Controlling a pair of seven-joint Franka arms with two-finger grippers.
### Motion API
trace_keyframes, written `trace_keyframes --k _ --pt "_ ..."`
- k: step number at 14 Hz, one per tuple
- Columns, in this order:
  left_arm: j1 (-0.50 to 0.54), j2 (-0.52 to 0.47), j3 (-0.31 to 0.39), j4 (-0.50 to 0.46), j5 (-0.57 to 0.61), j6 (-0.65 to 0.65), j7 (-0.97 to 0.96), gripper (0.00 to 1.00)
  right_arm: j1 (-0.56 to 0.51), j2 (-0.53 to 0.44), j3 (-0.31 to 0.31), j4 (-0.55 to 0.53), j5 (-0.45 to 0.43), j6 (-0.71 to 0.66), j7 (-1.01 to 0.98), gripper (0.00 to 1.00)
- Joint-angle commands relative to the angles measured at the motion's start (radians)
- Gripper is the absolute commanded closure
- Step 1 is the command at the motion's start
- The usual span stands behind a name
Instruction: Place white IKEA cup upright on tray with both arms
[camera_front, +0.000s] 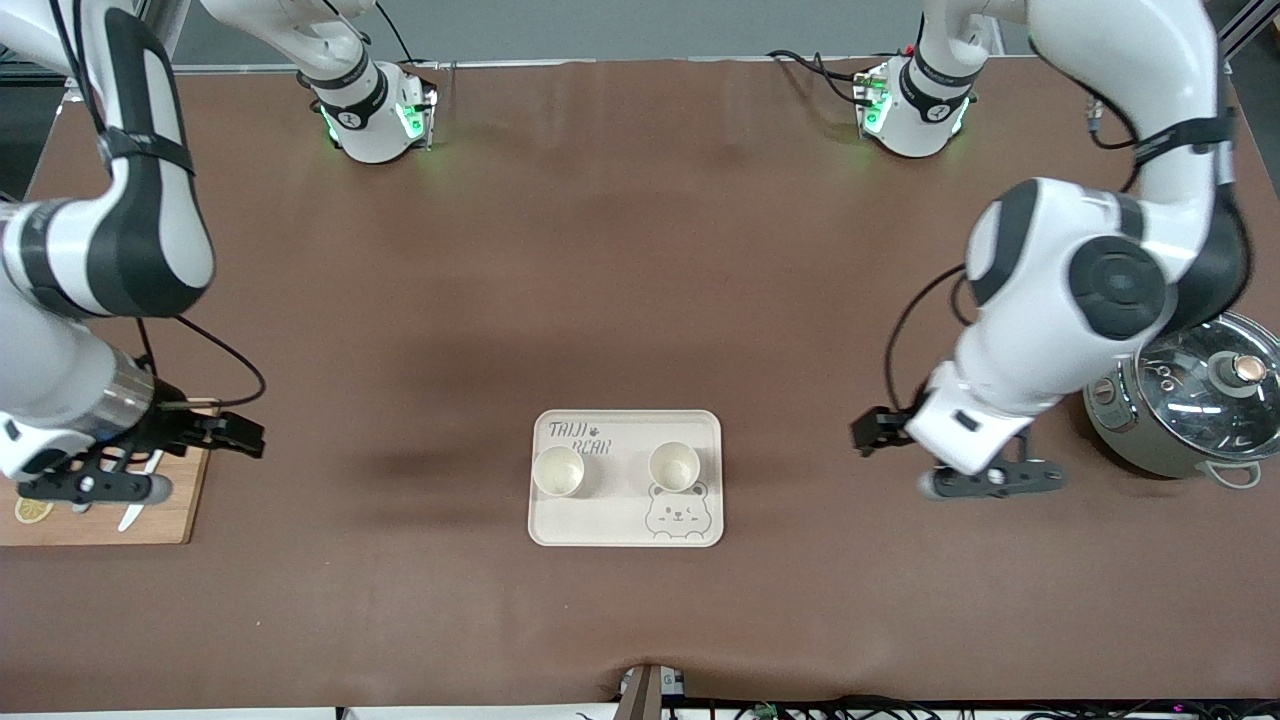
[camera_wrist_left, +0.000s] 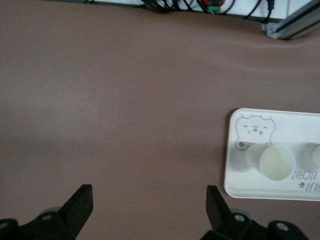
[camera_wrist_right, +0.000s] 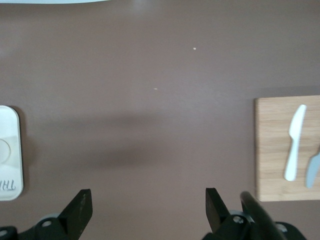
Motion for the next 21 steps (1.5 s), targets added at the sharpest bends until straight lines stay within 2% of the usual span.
trace_keyframes --k 1,3,6,11,15,16,18,21 --pt "0.044 -0.03 0.001 -0.048 -0.013 0.0 0.115 0.0 0.002 -0.16 -0.037 -0.156 0.005 -0.01 -0.051 0.0" --pt "0.102 -0.052 -0.001 -0.055 -0.013 0.0 0.206 0.0 0.003 -0.24 -0.048 -0.212 0.005 -0.05 -0.053 0.0" --pt "0.153 -0.119 0.001 -0.106 -0.013 -0.026 0.321 0.0 0.003 -0.311 -0.056 -0.226 0.005 -0.133 -0.056 0.0" --pt "0.2 -0.309 -0.001 -0.328 -0.012 -0.004 0.399 0.0 -0.001 -0.362 -0.065 -0.218 0.005 -0.228 -0.07 0.0" --pt "0.202 -0.504 -0.004 -0.55 -0.012 0.035 0.402 0.0 -0.004 -0.36 -0.066 -0.198 0.005 -0.233 -0.1 0.0" --pt "0.2 -0.541 -0.005 -0.577 -0.012 0.036 0.401 0.0 -0.004 -0.36 -0.065 -0.193 0.005 -0.234 -0.101 0.0" --pt "0.202 -0.572 -0.028 -0.563 -0.013 0.0 0.379 0.0 -0.004 -0.36 -0.065 -0.192 0.005 -0.241 -0.101 0.0" --pt "0.2 -0.573 -0.04 -0.462 -0.012 -0.14 0.381 0.0 -0.004 -0.36 -0.065 -0.192 0.005 -0.254 -0.102 0.0"
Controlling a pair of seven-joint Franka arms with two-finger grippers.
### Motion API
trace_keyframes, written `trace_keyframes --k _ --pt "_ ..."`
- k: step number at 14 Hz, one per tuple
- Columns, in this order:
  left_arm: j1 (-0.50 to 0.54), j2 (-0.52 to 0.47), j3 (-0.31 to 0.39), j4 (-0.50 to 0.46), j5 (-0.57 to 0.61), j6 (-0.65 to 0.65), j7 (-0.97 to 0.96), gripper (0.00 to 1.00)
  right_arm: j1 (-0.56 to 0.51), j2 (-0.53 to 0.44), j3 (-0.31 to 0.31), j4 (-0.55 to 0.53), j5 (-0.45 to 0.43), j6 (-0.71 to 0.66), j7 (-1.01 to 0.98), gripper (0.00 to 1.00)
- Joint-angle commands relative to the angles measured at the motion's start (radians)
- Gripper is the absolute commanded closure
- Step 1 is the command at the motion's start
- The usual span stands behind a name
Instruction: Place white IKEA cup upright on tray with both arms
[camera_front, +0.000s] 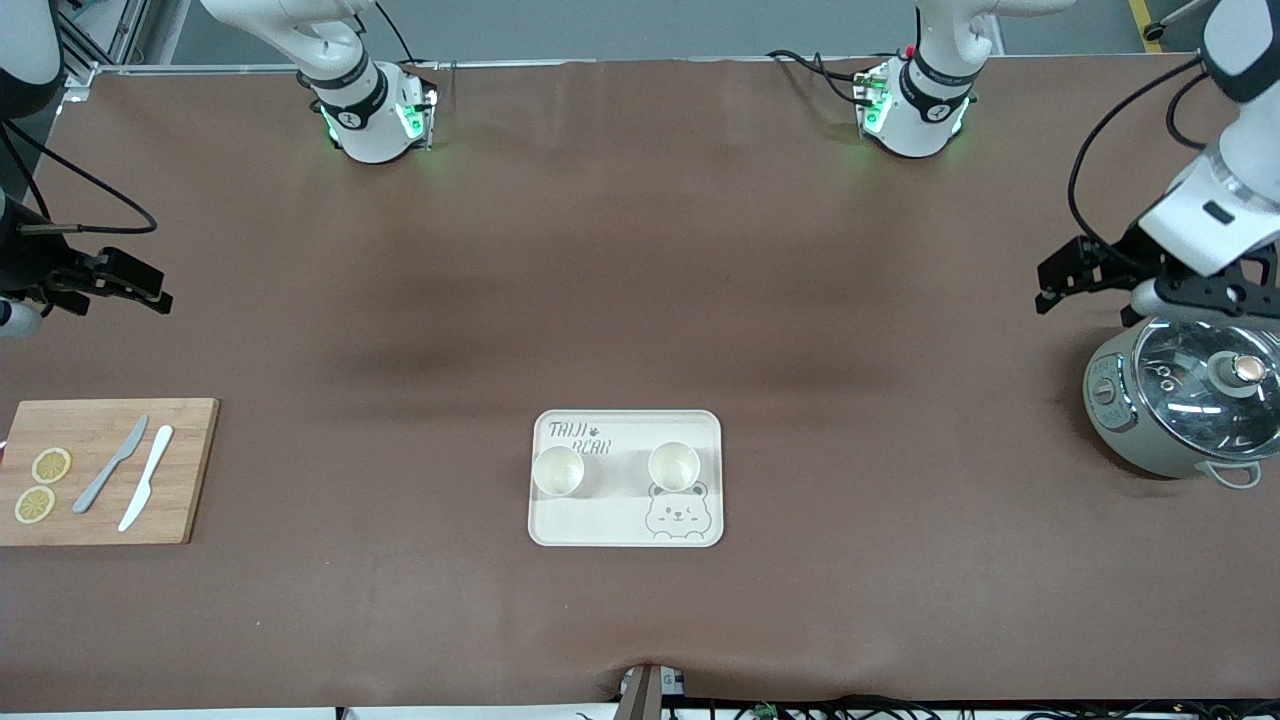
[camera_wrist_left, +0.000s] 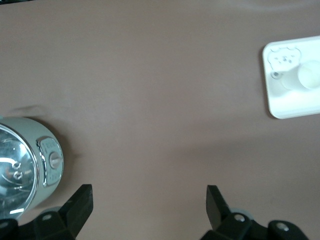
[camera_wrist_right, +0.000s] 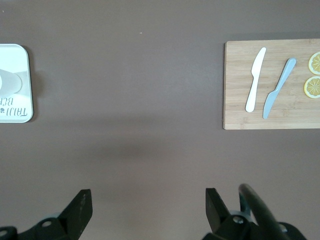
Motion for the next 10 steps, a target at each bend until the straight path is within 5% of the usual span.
trace_keyframes --k 1,10 --pt "0.002 -0.009 -0.011 0.067 -0.012 -0.096 0.005 0.0 -0.006 -0.02 0.001 -0.006 0.004 -0.015 -0.014 0.0" --pt "-0.007 -0.006 -0.052 0.092 0.088 -0.171 0.006 0.0 -0.004 -0.022 0.001 -0.006 0.004 -0.015 -0.014 0.0"
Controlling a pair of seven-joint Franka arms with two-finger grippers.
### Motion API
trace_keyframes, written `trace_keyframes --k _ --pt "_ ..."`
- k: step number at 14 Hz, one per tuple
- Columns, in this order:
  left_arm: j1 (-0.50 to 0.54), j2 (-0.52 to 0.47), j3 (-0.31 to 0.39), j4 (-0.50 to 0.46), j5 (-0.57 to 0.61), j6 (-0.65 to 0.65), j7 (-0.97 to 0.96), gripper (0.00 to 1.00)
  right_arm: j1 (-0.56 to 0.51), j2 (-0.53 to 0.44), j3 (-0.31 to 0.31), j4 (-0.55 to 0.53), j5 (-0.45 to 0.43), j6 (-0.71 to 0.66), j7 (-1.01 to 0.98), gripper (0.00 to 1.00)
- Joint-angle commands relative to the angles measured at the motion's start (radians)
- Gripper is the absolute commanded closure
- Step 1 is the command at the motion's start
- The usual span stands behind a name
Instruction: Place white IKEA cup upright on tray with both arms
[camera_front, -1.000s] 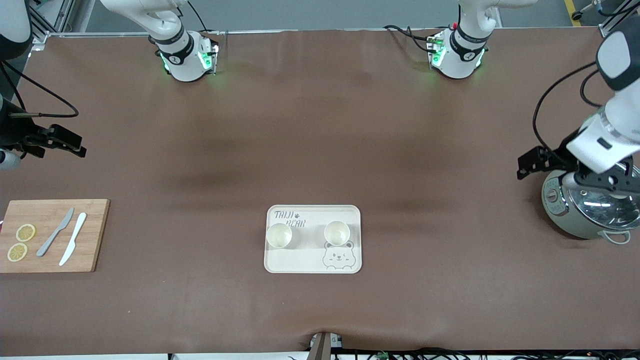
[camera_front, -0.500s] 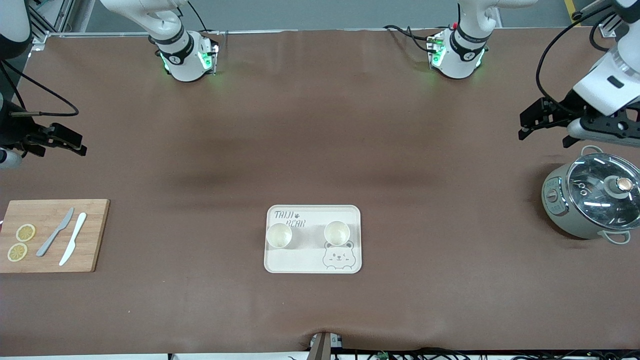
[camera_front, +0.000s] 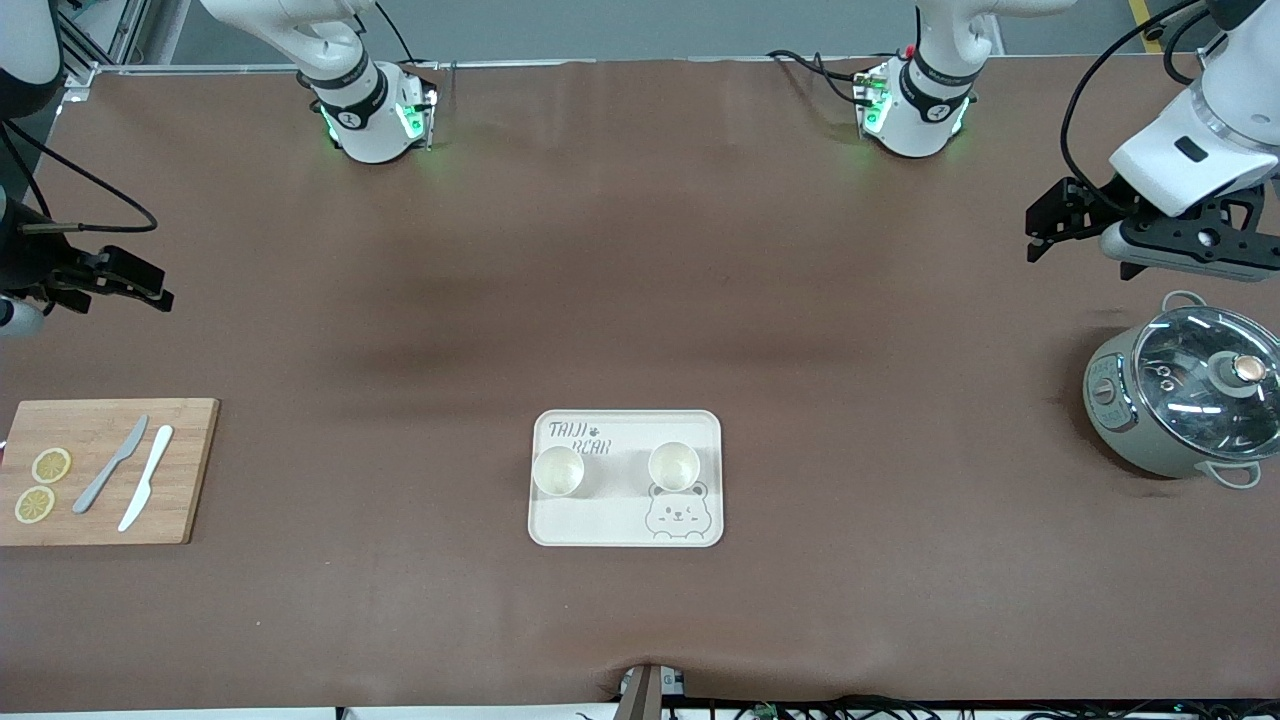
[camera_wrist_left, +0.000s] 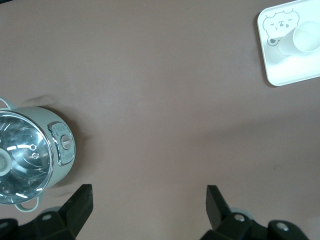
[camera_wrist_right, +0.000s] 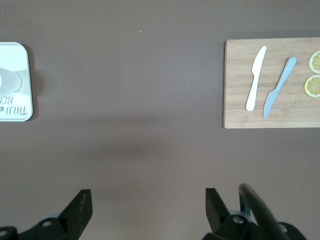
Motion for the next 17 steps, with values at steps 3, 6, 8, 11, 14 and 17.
trace_keyframes --k 3,6,8,11,14,17 --pt "0.005 0.009 -0.003 0.032 0.011 -0.032 -0.002 0.0 -0.004 -0.022 0.003 -0.006 0.004 -0.013 -0.012 0.0" --pt "0.003 0.015 -0.003 0.032 0.011 -0.032 -0.003 0.0 -0.004 -0.022 0.001 -0.006 0.004 -0.013 -0.012 0.0" --pt "0.003 0.015 -0.003 0.032 0.011 -0.032 -0.003 0.0 -0.004 -0.022 0.003 -0.006 0.004 -0.013 -0.012 0.0" --pt "0.005 0.028 -0.003 0.032 0.011 -0.032 0.0 0.0 -0.004 -0.022 0.003 -0.006 0.004 -0.015 -0.012 0.0" --pt "0.008 0.029 -0.003 0.034 0.011 -0.03 0.009 0.0 -0.004 -0.022 0.003 -0.006 0.004 -0.018 -0.014 0.0" --pt "0.011 0.037 -0.003 0.034 0.014 -0.029 0.012 0.0 -0.004 -0.022 0.003 -0.006 0.004 -0.018 -0.014 0.0"
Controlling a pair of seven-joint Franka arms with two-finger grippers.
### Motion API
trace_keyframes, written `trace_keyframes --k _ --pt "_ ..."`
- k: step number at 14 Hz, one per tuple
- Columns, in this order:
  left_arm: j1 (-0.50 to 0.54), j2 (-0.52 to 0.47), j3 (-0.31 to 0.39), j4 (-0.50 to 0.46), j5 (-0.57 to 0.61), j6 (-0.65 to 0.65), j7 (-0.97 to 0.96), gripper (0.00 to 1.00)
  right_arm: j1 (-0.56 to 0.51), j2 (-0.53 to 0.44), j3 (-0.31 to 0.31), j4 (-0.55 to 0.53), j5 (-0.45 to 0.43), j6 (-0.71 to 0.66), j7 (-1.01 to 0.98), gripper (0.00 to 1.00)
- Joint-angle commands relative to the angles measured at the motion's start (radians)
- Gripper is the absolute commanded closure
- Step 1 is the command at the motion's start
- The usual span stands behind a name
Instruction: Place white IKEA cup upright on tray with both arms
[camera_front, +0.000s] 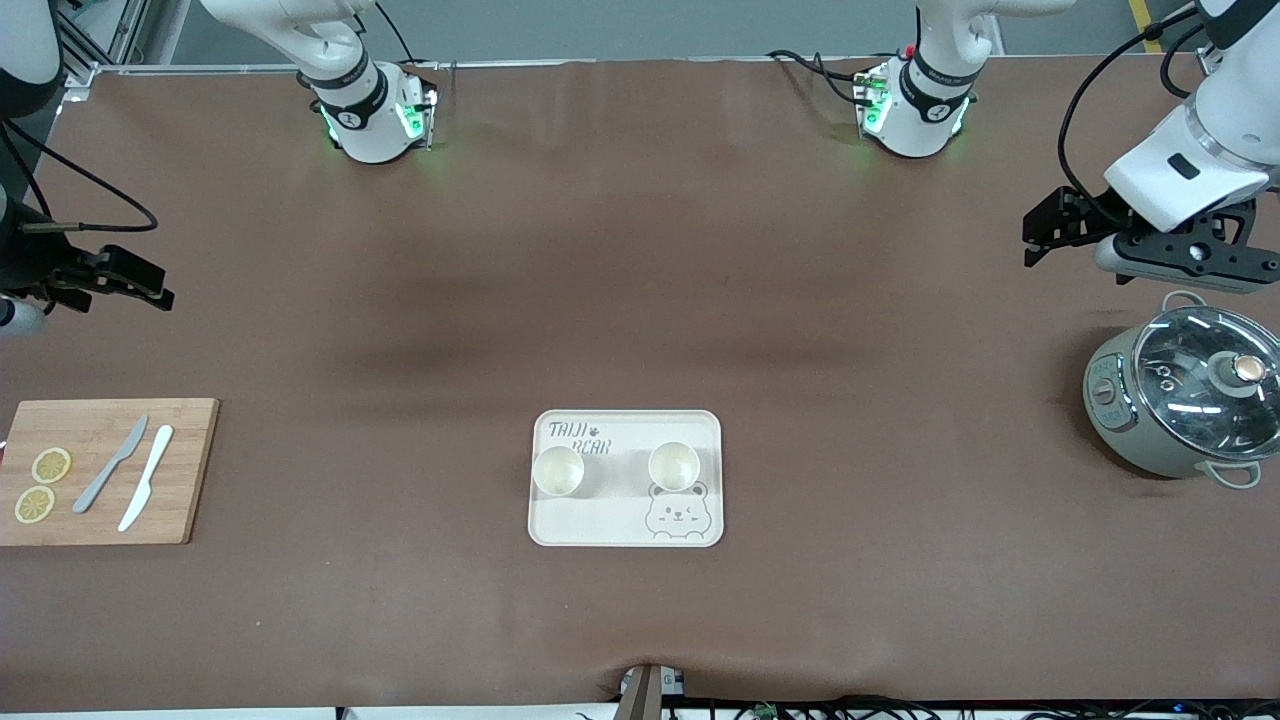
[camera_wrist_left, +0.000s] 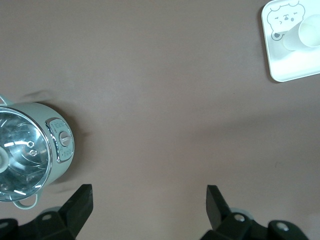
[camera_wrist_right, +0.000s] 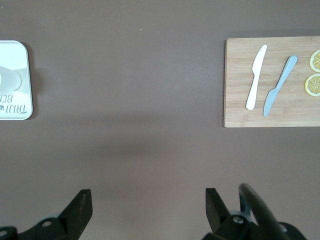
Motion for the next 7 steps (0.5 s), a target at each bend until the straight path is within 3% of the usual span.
trace_keyframes --k 1,7 --pt "0.005 0.016 -0.004 0.025 0.017 -0.015 0.011 0.0 -0.002 -0.022 0.003 -0.007 0.004 -0.012 -0.012 0.0" --pt "0.005 0.022 -0.002 0.027 0.019 -0.012 0.011 0.0 -0.002 -0.022 0.004 -0.007 0.004 -0.012 -0.012 0.0"
